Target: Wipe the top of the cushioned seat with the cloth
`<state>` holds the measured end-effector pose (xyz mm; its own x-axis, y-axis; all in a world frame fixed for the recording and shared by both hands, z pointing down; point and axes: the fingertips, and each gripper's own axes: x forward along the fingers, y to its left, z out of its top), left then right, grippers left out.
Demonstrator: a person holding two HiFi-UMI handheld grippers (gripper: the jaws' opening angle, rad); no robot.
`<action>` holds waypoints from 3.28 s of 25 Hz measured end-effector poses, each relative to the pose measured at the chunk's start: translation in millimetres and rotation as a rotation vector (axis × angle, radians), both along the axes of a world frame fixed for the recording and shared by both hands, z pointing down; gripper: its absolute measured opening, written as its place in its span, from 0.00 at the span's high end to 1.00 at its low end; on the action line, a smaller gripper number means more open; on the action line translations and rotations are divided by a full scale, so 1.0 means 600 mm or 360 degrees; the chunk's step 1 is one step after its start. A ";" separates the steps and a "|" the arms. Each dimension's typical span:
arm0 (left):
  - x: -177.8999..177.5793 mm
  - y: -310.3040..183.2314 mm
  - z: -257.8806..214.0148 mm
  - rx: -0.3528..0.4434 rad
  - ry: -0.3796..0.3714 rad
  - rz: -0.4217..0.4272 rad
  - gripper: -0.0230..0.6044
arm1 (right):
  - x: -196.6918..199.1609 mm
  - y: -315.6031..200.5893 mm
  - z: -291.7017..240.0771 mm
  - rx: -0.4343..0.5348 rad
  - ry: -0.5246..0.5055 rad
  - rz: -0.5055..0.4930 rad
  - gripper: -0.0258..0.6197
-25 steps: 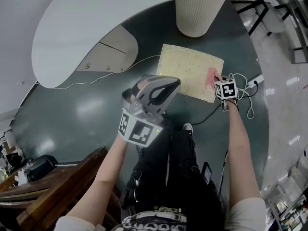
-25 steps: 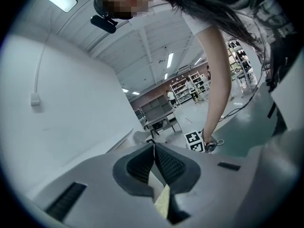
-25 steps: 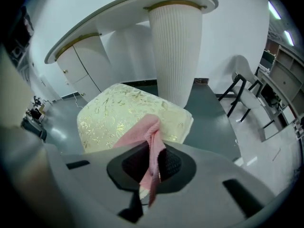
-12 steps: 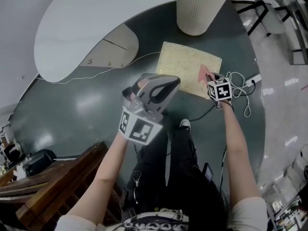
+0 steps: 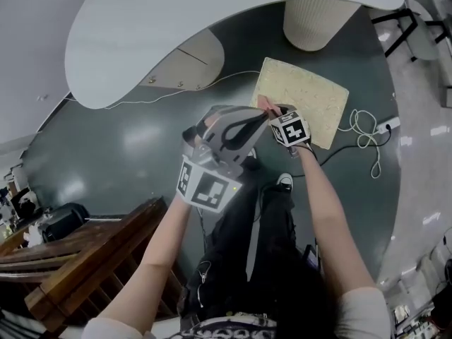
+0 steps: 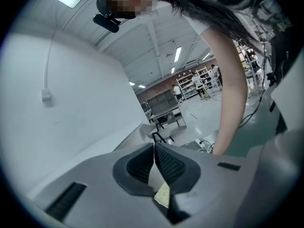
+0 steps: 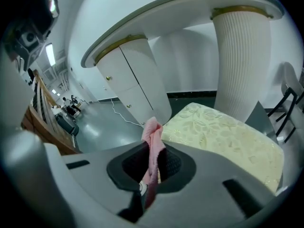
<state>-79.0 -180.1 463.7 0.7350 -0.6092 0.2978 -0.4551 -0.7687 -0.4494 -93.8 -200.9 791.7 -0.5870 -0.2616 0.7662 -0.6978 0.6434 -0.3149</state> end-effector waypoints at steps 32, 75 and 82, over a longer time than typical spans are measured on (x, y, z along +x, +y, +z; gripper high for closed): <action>0.066 0.017 0.005 -0.0063 -0.0002 0.0139 0.95 | 0.473 0.142 0.089 -0.0265 0.0539 0.0527 0.94; 0.119 0.251 -0.295 0.0051 0.0113 -0.0291 0.95 | 0.341 0.257 -0.677 0.0520 -0.0508 0.0493 0.94; 0.050 0.305 -0.309 0.0064 0.0135 -0.0314 0.95 | 0.268 0.303 -0.707 0.0571 -0.0501 0.0417 0.94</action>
